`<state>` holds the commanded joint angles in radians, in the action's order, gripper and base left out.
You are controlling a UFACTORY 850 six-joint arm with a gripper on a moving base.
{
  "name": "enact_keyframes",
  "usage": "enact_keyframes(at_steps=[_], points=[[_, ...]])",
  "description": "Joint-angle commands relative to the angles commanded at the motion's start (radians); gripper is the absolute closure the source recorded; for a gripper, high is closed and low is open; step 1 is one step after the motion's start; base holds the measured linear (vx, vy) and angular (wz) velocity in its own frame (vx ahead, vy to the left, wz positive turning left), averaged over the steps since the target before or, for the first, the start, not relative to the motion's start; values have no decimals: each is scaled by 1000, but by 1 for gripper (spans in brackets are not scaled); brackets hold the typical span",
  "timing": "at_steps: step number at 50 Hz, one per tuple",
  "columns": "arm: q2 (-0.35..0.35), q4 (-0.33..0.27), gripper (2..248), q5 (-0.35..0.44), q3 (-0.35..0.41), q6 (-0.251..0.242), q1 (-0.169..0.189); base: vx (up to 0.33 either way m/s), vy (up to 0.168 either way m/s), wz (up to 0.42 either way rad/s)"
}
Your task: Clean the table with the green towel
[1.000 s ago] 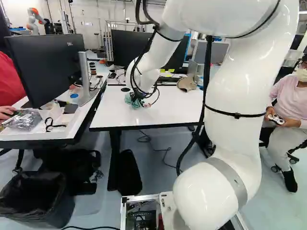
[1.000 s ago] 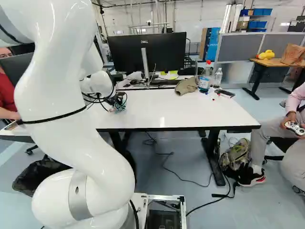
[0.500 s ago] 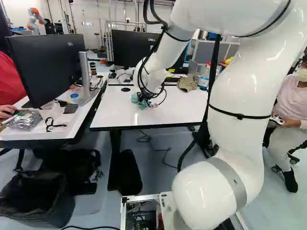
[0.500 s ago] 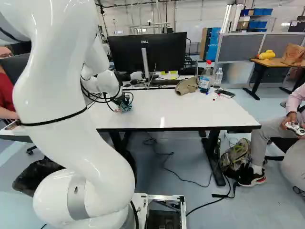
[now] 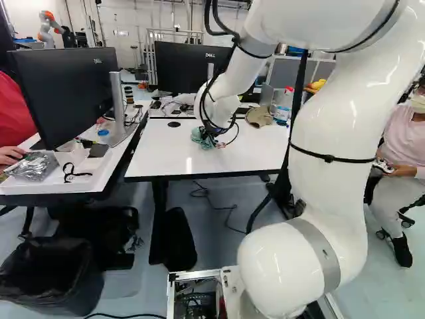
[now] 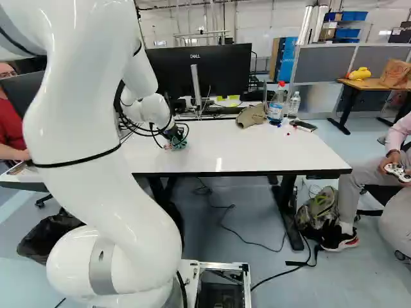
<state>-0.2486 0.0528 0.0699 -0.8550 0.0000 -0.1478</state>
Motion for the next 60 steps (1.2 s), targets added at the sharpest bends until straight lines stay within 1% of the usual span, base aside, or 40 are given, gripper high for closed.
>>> enact_keyframes(at_steps=[8, 17, 24, 32, 60], points=[[-30, 0, 202, 0, -36, 0, 13, 0, 0, 0], [-68, 0, 202, 0, -83, 0, 16, 0, 0, 0], [-97, 0, 202, 0, -118, 0, 11, 0, 0, 0], [-119, 0, 202, 0, -145, 0, -6, 0, 0, 0], [-131, 0, 202, 0, -161, 0, -86, 0, 0, 0]])
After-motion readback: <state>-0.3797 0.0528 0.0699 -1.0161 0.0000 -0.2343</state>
